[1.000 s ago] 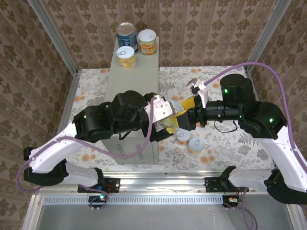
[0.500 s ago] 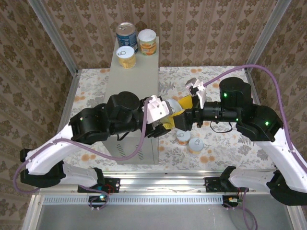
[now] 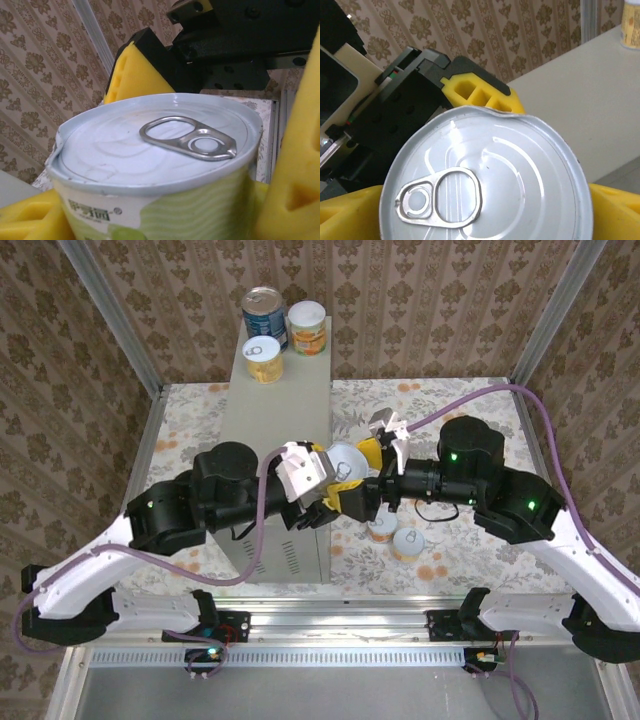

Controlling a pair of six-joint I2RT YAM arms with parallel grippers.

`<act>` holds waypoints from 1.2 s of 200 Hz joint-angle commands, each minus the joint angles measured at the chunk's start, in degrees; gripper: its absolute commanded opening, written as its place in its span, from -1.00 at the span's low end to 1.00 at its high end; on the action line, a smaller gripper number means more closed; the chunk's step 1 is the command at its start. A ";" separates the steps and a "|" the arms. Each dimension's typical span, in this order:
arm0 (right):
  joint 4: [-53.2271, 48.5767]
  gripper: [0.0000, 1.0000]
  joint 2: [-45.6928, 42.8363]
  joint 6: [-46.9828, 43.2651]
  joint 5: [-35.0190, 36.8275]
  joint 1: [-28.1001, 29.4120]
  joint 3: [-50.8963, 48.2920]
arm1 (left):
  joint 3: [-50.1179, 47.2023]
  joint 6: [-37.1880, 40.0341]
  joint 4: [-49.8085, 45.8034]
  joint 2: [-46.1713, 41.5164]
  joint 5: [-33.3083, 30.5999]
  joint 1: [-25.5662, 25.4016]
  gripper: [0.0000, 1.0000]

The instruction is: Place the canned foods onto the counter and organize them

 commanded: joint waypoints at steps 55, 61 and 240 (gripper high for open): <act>17.30 0.68 -4.49 0.96 9.06 4.32 -8.68 | -1.44 -3.57 11.10 -3.06 1.31 1.87 0.34; 18.57 0.65 -4.47 1.16 9.37 4.60 -9.36 | -1.49 -3.61 11.19 -3.06 1.37 2.05 0.34; 20.53 0.41 11.69 -3.80 22.11 4.01 1.08 | -1.21 -2.97 -5.49 -13.69 -15.76 6.40 1.00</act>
